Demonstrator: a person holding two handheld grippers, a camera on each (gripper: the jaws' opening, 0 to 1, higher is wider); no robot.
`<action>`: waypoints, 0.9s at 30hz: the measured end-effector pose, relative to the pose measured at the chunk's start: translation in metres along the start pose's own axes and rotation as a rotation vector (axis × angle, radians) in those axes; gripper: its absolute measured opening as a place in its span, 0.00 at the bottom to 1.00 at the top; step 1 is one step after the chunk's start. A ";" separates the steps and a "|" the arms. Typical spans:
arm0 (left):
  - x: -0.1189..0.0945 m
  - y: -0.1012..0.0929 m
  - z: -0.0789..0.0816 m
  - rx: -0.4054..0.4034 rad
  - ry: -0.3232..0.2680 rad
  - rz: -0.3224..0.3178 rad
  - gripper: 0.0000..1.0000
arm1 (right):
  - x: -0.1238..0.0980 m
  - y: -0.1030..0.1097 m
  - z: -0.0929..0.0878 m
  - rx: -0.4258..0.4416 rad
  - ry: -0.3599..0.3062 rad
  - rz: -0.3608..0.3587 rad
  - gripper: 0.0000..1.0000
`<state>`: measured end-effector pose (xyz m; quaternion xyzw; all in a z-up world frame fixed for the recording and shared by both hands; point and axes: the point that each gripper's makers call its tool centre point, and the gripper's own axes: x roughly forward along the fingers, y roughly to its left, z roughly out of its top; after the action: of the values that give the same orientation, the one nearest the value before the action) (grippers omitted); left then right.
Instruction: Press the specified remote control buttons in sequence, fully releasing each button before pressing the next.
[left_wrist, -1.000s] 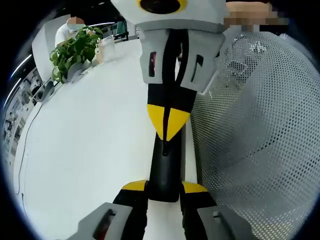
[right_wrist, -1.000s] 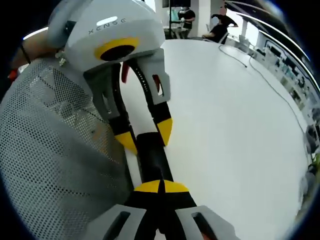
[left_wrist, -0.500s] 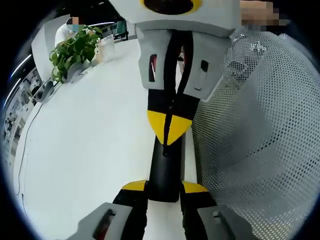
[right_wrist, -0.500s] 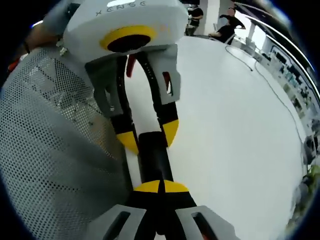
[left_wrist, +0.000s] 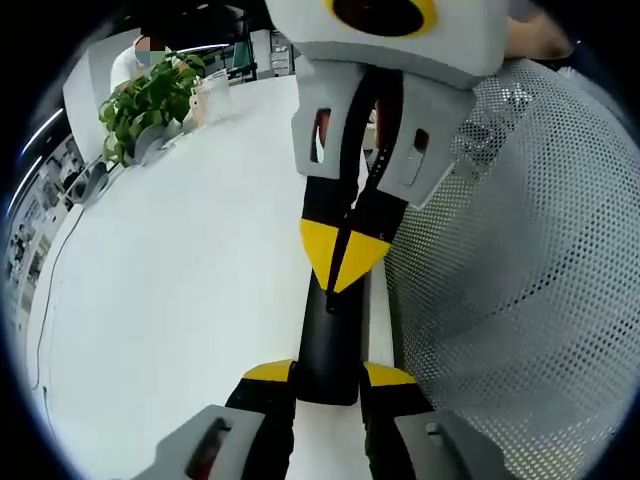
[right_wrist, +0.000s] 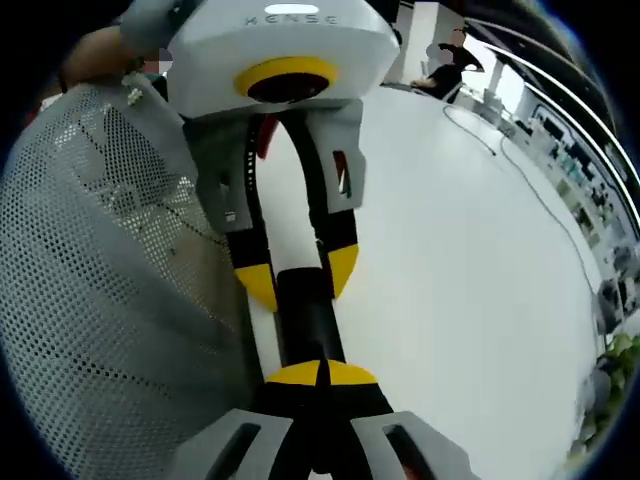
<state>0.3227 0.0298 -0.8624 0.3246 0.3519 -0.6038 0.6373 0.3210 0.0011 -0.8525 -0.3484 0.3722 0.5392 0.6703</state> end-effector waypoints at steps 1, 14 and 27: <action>0.000 0.000 0.000 0.000 0.000 0.000 0.25 | 0.000 -0.001 0.000 0.002 -0.001 0.000 0.00; 0.000 0.000 0.000 0.003 -0.002 0.000 0.25 | 0.002 0.002 0.003 -0.105 -0.026 0.033 0.00; 0.000 0.001 0.001 0.001 0.000 0.001 0.25 | 0.003 -0.001 0.003 -0.073 0.013 -0.007 0.00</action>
<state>0.3232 0.0292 -0.8617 0.3250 0.3514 -0.6038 0.6374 0.3226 0.0049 -0.8535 -0.3775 0.3556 0.5479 0.6564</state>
